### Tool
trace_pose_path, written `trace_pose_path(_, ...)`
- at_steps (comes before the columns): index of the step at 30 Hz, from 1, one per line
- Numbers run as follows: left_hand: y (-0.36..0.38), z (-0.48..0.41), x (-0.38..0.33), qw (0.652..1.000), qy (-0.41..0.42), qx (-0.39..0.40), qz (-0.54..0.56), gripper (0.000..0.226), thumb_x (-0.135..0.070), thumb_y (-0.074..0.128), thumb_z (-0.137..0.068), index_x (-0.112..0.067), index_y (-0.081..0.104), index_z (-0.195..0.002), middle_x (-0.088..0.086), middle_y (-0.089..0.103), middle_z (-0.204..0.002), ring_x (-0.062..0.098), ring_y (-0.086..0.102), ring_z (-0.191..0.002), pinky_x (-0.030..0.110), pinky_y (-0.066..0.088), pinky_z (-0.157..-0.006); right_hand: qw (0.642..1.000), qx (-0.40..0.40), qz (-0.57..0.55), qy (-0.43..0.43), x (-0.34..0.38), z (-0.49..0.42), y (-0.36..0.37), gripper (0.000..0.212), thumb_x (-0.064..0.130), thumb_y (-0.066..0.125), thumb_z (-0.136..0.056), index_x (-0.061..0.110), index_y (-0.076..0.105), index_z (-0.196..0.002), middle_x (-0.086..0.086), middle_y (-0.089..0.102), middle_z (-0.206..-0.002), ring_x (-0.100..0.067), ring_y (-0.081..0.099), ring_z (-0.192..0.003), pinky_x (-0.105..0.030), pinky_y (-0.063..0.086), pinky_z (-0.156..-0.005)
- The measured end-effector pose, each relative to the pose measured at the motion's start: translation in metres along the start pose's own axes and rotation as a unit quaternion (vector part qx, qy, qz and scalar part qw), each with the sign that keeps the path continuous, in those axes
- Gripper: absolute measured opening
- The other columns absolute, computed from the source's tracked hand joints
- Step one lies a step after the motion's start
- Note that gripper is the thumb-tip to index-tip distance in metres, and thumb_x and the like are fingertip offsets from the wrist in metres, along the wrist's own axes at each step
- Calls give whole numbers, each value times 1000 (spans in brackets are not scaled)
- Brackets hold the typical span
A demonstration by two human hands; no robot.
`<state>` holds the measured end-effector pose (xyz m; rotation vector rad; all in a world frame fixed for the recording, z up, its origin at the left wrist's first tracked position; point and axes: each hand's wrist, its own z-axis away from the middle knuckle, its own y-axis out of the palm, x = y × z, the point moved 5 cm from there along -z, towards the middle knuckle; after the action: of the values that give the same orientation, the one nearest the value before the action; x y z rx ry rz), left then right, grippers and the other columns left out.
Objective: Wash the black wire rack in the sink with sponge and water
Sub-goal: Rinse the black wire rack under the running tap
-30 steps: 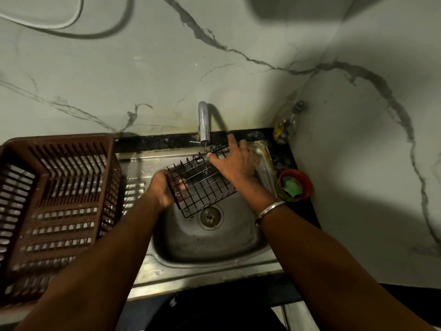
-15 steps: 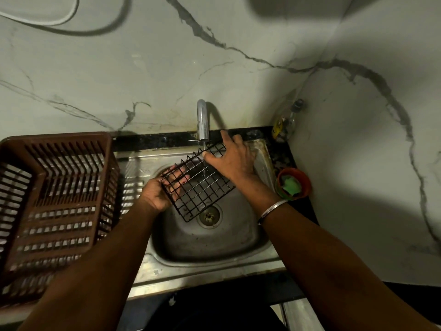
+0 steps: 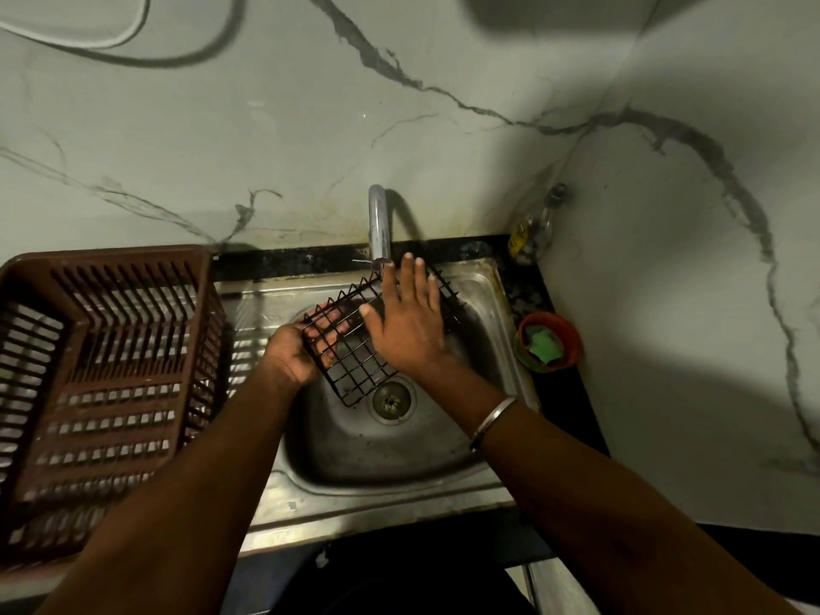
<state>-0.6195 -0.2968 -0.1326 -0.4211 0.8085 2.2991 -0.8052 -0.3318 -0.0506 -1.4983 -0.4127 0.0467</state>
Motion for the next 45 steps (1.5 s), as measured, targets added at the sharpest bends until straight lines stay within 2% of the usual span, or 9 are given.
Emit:
trace_pose_path(4,2,2,4,1000,1,8,-1,34,-25,50,-106,-9,74,-124,12,77,-114,24,78,-86,34,66,-75,987,-7,36,-156,28,14,13,77,61,23,-108,17,3,-168,-14,-6,-175,-30,-13,-162,-56,3,-130)
trace_pose_path(8,3,2,3,1000,-5,-4,13,35,-23,41,-110,-12,74,-117,10,79,-103,21,78,-76,26,60,-55,1000,-2,-3,-2,2,-8,1,79,63,15,-106,17,-5,-167,-17,-12,-174,-34,-18,-160,-56,-2,-130)
trace_pose_path(12,2,0,4,1000,-16,-12,2,44,-24,49,-105,-6,68,-140,14,73,-134,25,74,-118,35,62,-96,993,3,20,-116,35,2,8,84,66,18,-106,13,-5,-167,-17,-13,-174,-32,-17,-160,-56,-1,-130)
trace_pose_path(17,0,2,3,999,-6,-34,24,37,-23,38,-111,-12,73,-112,7,79,-92,18,75,-68,25,60,-55,1000,0,-2,3,17,-13,-1,86,66,17,-106,11,-9,-166,-23,-12,-172,-37,-17,-160,-54,-6,-130)
trace_pose_path(20,-11,-3,1,998,-1,-55,17,40,-24,37,-111,-9,72,-125,7,79,-94,18,76,-72,26,62,-60,994,-2,20,-105,34,-3,2,82,64,15,-106,13,-4,-168,-18,-8,-174,-32,-13,-161,-53,-5,-130)
trace_pose_path(24,-4,-1,1,999,0,-33,18,42,-23,32,-113,-10,70,-127,7,80,-86,17,76,-62,23,56,-49,999,-12,-10,45,9,-11,-3,83,63,15,-107,11,-7,-167,-23,-12,-172,-37,-16,-160,-53,-8,-130)
trace_pose_path(28,-11,2,3,999,5,-52,16,42,-29,35,-114,-12,69,-134,7,79,-87,17,75,-65,25,59,-54,994,-7,21,-111,31,1,5,80,63,17,-107,15,-4,-168,-17,-8,-174,-32,-13,-161,-56,-2,-130)
trace_pose_path(32,-16,0,8,998,-15,-55,37,46,-26,32,-114,-11,74,-119,6,81,-95,18,78,-72,24,58,-50,998,-17,-4,61,-8,-21,-9,78,59,16,-109,9,-3,-166,-21,-8,-173,-35,-14,-160,-51,-8,-130)
trace_pose_path(45,-32,6,20,994,-32,-49,87,49,-26,28,-112,-7,71,-125,8,74,-105,18,75,-67,23,59,-52,998,1,30,-60,19,-15,6,78,59,17,-108,12,-3,-167,-16,-4,-174,-32,-9,-162,-52,-2,-131)
